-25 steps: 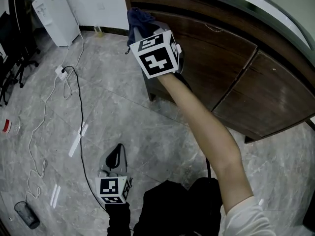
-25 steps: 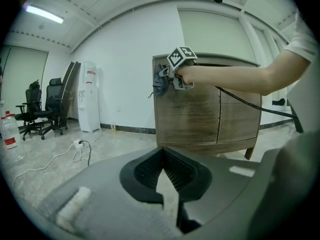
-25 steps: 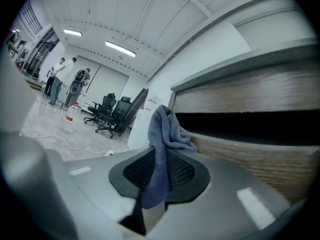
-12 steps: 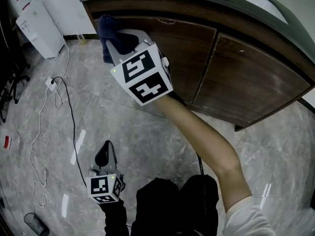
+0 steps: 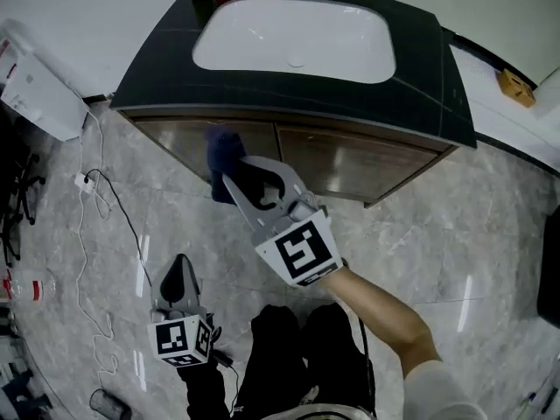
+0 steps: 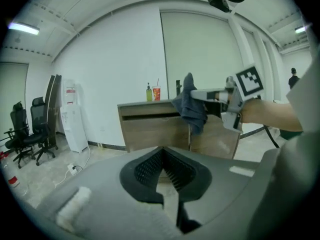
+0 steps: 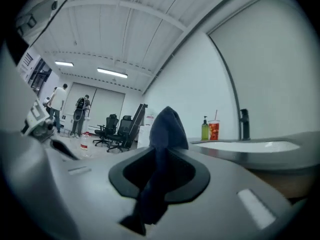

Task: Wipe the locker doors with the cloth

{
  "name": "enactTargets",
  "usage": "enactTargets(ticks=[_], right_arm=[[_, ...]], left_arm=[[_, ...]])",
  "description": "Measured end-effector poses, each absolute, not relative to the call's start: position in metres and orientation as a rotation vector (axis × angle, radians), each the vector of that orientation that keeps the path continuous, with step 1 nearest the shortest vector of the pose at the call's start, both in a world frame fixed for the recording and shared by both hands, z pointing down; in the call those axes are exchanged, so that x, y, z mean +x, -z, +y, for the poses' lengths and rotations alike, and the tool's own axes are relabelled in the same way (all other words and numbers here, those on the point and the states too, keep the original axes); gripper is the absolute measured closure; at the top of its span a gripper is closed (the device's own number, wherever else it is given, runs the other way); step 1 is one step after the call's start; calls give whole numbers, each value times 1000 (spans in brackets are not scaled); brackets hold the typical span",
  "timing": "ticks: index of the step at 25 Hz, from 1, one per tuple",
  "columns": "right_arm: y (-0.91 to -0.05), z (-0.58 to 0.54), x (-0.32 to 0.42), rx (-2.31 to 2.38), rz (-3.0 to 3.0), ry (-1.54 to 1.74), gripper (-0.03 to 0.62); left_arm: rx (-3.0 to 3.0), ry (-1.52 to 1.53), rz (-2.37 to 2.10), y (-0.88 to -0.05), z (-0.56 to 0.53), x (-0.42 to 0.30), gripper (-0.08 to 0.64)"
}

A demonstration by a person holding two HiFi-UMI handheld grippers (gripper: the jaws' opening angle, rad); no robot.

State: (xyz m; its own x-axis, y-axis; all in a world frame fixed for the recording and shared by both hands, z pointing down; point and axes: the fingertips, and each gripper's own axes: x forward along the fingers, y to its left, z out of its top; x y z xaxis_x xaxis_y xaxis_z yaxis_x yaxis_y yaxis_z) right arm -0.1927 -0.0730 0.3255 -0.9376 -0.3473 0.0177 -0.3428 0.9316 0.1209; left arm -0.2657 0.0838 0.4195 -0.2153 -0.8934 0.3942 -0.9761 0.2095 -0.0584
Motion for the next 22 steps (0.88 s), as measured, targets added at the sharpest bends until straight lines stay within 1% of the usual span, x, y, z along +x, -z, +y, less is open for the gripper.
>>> enactTargets(ticks=[7,13,18,22], right_arm=[[-214,-51,-65,834,-2938,-35,525],[-101,-16,15,1009,-2851,-114,525],[-36,8,65,1182,-2798,-137,525],[0,33,75,1265,-2797,-112,525]], left_arm=[[1955,-441,-2069,-265,52,-203,558],[2105,-399,-1990,-134,47,-142,558],[2191,-356,-1983,-51,63,-114,558],[2237,-331,-1959,-17,87,-113,558]])
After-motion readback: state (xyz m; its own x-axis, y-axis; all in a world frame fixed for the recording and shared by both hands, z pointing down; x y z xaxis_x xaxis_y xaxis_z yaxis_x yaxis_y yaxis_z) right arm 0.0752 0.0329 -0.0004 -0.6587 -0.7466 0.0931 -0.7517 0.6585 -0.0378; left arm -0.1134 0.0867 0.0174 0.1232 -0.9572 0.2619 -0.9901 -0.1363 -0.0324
